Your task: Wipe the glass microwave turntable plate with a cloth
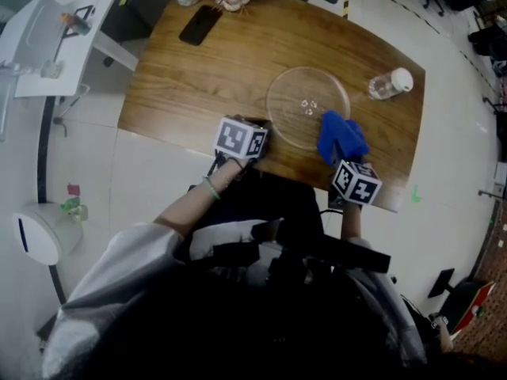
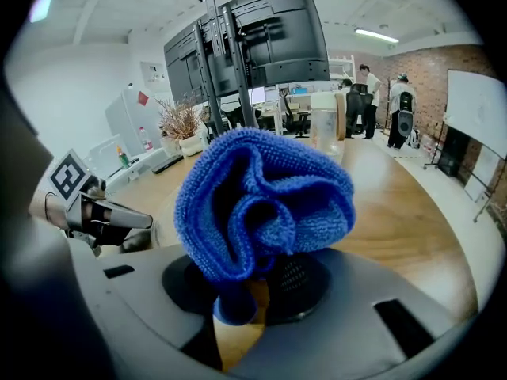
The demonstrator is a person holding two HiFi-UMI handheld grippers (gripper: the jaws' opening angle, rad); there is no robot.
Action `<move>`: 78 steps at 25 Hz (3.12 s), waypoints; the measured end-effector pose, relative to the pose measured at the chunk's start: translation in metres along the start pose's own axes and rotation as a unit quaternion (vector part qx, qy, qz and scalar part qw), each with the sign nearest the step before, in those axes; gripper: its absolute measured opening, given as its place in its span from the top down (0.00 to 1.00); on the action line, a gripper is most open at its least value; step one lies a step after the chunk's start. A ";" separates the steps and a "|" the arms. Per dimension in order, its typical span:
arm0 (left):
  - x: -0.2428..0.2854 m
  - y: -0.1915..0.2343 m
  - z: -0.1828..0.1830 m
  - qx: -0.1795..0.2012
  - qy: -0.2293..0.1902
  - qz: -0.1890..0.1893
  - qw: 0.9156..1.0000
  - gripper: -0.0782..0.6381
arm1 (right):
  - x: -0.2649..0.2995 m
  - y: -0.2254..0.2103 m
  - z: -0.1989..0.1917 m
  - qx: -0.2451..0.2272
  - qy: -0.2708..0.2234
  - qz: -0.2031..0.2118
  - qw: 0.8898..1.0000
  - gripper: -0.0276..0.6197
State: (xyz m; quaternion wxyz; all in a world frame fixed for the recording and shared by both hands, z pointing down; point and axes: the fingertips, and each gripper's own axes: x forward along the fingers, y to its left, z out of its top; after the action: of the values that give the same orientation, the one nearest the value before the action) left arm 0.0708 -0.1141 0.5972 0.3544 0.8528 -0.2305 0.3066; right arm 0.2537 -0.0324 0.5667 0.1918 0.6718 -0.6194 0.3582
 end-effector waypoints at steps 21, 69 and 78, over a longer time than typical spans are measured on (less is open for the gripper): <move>0.008 -0.032 -0.040 0.254 0.035 -0.010 0.967 0.90 | -0.057 0.057 -0.052 0.156 -0.055 0.029 0.986 0.78; -0.109 -0.103 -0.016 0.003 -0.164 -0.149 0.975 0.90 | -0.138 0.072 -0.073 0.072 -0.064 0.063 0.993 0.78; -0.112 -0.077 -0.002 0.001 -0.168 -0.142 0.975 0.90 | -0.113 0.080 -0.052 0.060 -0.064 0.066 0.994 0.78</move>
State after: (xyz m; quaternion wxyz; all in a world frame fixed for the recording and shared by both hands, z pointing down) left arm 0.0381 -0.0431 0.4860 0.3494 0.9166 -0.1627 0.1059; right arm 0.1659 0.0701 0.5053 0.0870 0.6613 -0.6509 0.3626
